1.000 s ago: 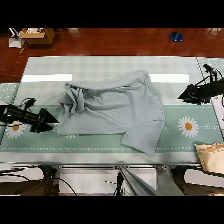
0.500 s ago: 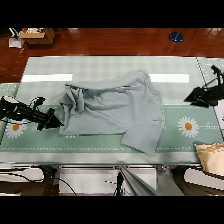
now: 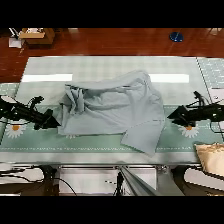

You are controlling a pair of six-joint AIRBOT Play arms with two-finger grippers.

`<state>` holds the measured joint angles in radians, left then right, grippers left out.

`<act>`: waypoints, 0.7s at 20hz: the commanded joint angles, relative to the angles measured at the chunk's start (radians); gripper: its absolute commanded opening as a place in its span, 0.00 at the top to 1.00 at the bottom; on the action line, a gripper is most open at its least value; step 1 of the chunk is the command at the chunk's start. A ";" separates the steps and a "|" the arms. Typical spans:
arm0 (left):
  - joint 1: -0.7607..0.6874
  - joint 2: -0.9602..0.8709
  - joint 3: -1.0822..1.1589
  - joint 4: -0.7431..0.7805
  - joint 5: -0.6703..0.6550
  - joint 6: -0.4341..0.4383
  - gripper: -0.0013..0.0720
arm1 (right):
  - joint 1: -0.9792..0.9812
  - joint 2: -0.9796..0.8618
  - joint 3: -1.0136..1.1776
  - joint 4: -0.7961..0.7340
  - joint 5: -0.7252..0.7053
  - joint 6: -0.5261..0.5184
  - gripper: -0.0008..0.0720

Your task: Fold the shirts.

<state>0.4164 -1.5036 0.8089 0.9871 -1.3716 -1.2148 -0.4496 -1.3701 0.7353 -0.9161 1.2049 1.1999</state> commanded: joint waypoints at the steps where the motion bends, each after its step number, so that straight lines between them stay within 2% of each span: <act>1: 0.001 0.019 0.002 -0.021 -0.026 0.003 0.96 | 0.134 0.000 -0.060 0.071 -0.163 0.007 0.33; 2: 0.001 0.019 0.002 -0.024 -0.025 0.008 0.96 | 0.181 0.000 -0.060 0.070 -0.201 0.047 0.34; 3: 0.001 0.020 0.006 -0.047 -0.026 0.050 0.96 | 0.229 0.000 -0.060 0.071 -0.245 0.098 0.35; 4: 0.001 0.021 0.021 -0.072 -0.031 0.063 0.96 | 0.271 0.000 -0.059 0.080 -0.269 0.121 0.48; 6: 0.001 0.030 0.080 -0.154 -0.053 0.065 0.96 | 0.323 0.000 -0.055 0.117 -0.265 0.100 0.86; 7: 0.001 0.041 0.124 -0.211 -0.072 0.087 0.96 | 0.329 0.002 -0.037 0.122 -0.228 0.080 0.94; 10: 0.001 0.107 0.290 -0.352 -0.133 0.126 0.96 | 0.312 0.080 0.077 0.121 -0.087 -0.012 0.95; 14: 0.001 0.282 0.591 -0.425 -0.127 0.129 0.96 | 0.266 0.341 0.369 0.120 -0.052 -0.013 0.95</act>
<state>0.4164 -1.3216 1.2182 0.6506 -1.4925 -1.1011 -0.1661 -1.1725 0.9363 -0.8074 1.1084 1.2064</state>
